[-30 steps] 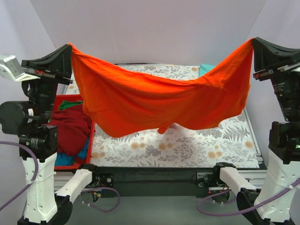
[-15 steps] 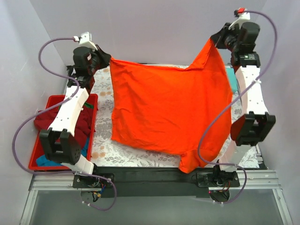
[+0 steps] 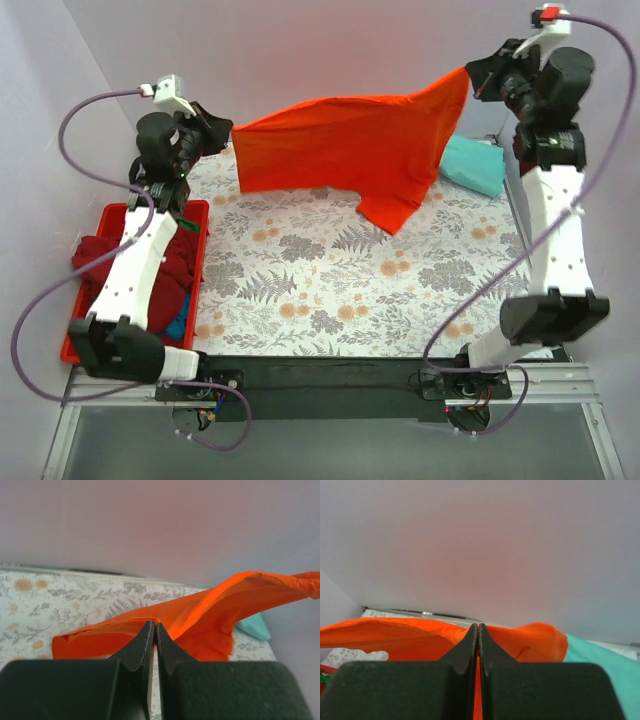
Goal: Fold and stack the t-shirts
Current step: Flatten the tshirt out
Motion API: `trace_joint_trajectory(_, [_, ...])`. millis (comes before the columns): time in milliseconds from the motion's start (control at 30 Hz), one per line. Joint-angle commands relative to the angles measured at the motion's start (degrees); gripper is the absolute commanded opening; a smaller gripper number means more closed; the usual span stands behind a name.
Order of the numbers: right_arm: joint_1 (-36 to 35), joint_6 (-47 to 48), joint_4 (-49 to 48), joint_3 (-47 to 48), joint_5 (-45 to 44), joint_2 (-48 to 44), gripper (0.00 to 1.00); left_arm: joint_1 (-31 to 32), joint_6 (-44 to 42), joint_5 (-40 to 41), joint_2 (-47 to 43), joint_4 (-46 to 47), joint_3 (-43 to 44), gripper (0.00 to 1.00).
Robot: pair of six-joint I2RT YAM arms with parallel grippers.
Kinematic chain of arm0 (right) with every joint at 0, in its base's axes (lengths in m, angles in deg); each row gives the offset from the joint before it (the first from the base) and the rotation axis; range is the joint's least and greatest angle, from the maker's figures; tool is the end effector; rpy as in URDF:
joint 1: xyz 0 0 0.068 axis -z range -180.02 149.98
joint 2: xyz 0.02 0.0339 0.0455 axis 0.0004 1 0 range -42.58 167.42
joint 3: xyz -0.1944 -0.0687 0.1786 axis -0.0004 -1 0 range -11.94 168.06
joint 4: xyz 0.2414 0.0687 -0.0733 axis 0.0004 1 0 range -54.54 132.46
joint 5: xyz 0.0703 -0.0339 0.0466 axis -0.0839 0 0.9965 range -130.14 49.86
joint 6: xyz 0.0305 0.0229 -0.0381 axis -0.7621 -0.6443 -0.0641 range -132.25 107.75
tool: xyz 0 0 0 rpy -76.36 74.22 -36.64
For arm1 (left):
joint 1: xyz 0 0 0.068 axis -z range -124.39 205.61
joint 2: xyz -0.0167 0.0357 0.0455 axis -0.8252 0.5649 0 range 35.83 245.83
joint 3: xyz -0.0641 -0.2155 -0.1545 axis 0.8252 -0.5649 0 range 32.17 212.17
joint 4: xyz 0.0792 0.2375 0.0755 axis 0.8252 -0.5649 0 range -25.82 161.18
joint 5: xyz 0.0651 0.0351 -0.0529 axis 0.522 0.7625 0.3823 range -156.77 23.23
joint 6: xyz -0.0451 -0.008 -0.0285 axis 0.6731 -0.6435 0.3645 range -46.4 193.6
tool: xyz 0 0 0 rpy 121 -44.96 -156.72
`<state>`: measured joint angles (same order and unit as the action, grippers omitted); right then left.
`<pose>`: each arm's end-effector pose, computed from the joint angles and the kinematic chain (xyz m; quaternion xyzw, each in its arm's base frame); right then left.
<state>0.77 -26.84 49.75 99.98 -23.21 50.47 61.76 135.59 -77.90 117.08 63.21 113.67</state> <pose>0.3543 0.0055 0.5217 -0.0174 0.6794 0.1864 0.7095 0.3300 -0.0425 0.4208 -0.2946 0.6922 -0.4273 0.5014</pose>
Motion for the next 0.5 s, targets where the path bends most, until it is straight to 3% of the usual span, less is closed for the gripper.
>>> trace_joint_trajectory(0, [0.3, 1.7, -7.2, -2.7, -0.3, -11.6, 0.01, -0.3, 0.7, -2.1, -12.7, 4.9, -0.5, 0.0])
trace_joint_trajectory(300, [0.3, 4.3, -10.1, -7.4, -1.8, -32.7, 0.01, -0.3, 0.3, -3.5, -31.6, 6.3, 0.1, 0.0])
trace_joint_trajectory(467, [0.3, 5.0, -11.4, -4.5, -3.0, -35.8, 0.01, -0.3, -0.3, -3.1, -35.6, 6.4, 2.0, 0.0])
